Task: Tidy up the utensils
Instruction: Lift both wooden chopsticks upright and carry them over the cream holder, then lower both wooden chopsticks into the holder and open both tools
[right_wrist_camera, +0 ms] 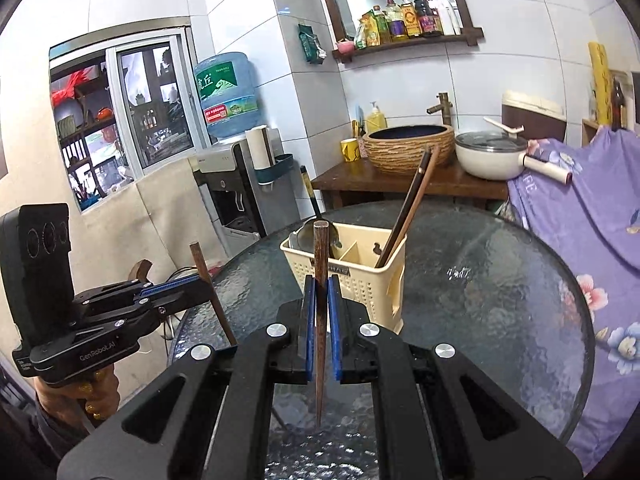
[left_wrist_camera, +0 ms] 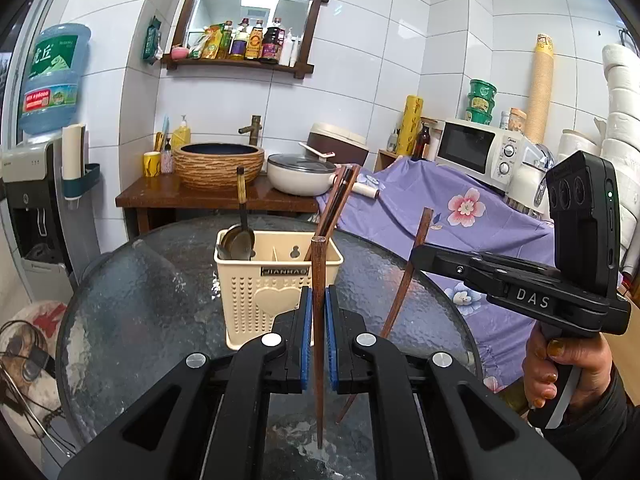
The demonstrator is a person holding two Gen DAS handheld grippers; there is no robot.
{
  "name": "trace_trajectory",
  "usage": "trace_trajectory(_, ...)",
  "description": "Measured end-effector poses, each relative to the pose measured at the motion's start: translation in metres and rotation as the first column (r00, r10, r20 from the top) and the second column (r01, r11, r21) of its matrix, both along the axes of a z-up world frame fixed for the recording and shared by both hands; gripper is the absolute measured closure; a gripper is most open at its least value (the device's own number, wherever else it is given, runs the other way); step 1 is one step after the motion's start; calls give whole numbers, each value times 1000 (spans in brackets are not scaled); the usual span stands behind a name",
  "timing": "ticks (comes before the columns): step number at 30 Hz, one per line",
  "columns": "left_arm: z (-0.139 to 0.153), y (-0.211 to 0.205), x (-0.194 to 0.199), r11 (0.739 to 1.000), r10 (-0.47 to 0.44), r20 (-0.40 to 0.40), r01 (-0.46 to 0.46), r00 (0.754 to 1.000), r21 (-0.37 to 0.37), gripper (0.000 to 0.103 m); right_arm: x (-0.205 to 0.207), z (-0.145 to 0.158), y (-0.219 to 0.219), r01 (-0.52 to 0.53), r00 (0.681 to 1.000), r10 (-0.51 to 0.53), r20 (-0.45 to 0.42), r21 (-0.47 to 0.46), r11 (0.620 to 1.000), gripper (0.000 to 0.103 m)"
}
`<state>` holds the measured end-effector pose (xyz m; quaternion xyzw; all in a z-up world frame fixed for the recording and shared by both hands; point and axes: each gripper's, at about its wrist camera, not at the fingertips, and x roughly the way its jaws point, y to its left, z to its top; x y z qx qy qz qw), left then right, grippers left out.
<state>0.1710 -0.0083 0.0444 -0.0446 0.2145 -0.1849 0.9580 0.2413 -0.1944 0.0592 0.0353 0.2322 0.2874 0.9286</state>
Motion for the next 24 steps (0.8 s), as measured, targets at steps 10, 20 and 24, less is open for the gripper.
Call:
trace_trajectory(10, 36, 3, 14, 1000, -10, 63, 8, 998, 18, 96, 9, 41, -1, -33, 999, 32, 43, 20, 999, 96)
trace_trajectory(20, 122, 22, 50, 999, 47, 168, -47, 985, 1, 96, 33, 119, 3, -21, 990, 12, 143, 57, 998, 96)
trace_trajectory(24, 145, 25, 74, 996, 92, 185, -92, 978, -9, 96, 54, 144, 2, 20, 983, -33, 179, 75, 997, 96)
